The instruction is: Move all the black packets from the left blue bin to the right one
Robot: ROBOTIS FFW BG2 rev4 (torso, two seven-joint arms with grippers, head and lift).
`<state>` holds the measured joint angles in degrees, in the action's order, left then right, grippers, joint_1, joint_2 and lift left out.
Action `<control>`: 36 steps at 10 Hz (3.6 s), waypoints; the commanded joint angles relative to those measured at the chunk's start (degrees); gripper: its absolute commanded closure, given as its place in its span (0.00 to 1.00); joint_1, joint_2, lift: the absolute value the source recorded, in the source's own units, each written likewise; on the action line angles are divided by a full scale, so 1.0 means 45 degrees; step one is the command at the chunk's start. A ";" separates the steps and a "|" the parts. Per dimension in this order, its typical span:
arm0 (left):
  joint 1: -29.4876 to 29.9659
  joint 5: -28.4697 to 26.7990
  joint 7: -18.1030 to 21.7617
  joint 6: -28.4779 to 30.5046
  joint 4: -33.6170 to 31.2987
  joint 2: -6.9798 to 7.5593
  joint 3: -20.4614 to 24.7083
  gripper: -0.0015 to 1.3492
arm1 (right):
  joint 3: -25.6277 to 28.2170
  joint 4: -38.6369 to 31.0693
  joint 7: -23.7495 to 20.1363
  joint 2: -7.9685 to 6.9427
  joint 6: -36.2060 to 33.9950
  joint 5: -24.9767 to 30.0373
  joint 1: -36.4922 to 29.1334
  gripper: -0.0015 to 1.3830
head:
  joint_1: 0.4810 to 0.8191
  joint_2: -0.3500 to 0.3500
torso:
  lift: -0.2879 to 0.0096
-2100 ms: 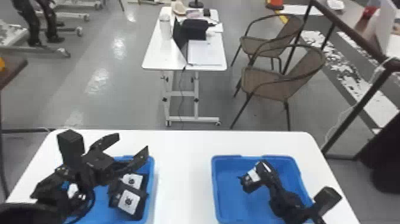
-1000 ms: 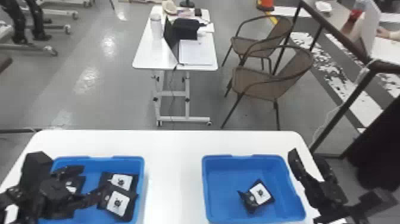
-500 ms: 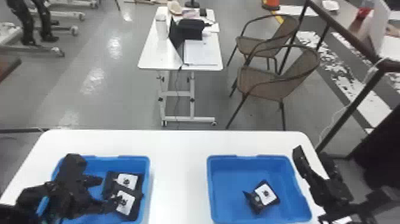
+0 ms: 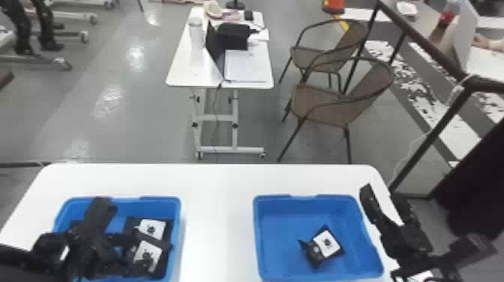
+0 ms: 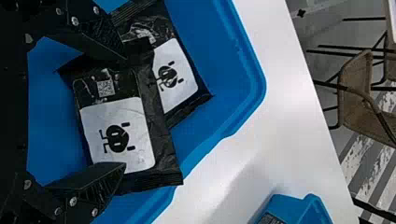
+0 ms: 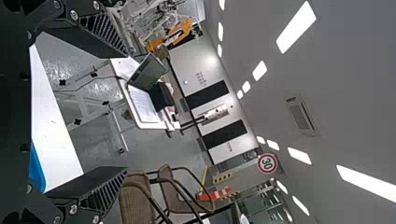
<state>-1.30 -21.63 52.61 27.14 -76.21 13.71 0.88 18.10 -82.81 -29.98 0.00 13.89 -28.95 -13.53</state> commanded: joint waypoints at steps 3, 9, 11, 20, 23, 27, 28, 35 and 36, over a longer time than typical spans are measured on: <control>-0.0512 -0.0506 -0.0030 -0.0523 0.1271 -0.0098 -0.0077 0.34 | -0.0019 0.0042 -0.0017 -0.0011 -0.0001 -0.0149 0.0000 0.12 | 0.63 0.35 | 0.97; 0.0191 -0.0311 0.0399 -0.1089 -0.0467 -0.0137 0.0411 0.84 | -0.0156 0.0198 -0.0076 -0.0011 -0.0040 -0.0383 -0.0020 0.12 | 0.63 0.35 | 0.97; 0.1343 0.0041 0.0341 -0.1148 -0.2869 -0.0645 0.1485 0.89 | -0.0195 0.0218 -0.0096 -0.0011 -0.0079 -0.0403 -0.0039 0.12 | 0.63 0.35 | 0.97; -0.1743 0.6057 -0.1300 -0.5327 -0.0369 -0.0547 -0.2187 0.89 | -0.1543 0.1136 -0.1717 -0.0011 -0.0509 -0.0208 0.1875 0.12 | 0.63 0.28 | 0.97; -0.3169 0.6096 -0.1358 -0.5855 0.1721 -0.1211 -0.3456 0.89 | -0.2812 0.1077 -0.1775 -0.0011 -0.0587 -0.0344 0.2090 0.12 | 0.63 0.26 | 0.97; -0.4087 0.6330 -0.1358 -0.5952 0.2814 -0.1524 -0.4589 0.89 | -0.4179 0.1019 -0.2010 -0.0011 -0.0938 -0.0344 0.2383 0.12 | 0.63 0.29 | 0.97; -0.4165 0.6330 -0.1358 -0.5913 0.2951 -0.1622 -0.4667 0.89 | -0.4511 0.0999 -0.2010 -0.0011 -0.0938 -0.0325 0.2461 0.12 | 0.63 0.30 | 0.97; -0.4223 0.6682 -0.1358 -0.5777 0.3049 -0.1875 -0.4921 0.89 | -0.5097 0.1507 -0.1932 -0.0011 -0.1310 0.0281 0.2969 0.76 | 0.63 0.34 | 0.97; -0.4243 0.6916 -0.1300 -0.5777 0.3049 -0.1875 -0.4960 0.89 | -0.5097 0.1585 -0.1932 -0.0011 -0.1349 0.0398 0.2949 0.78 | 0.63 0.34 | 0.97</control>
<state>-20.31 8.96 46.74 1.16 -62.49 5.31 -21.31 -4.81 -75.89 -38.62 0.01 7.97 -27.49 -0.21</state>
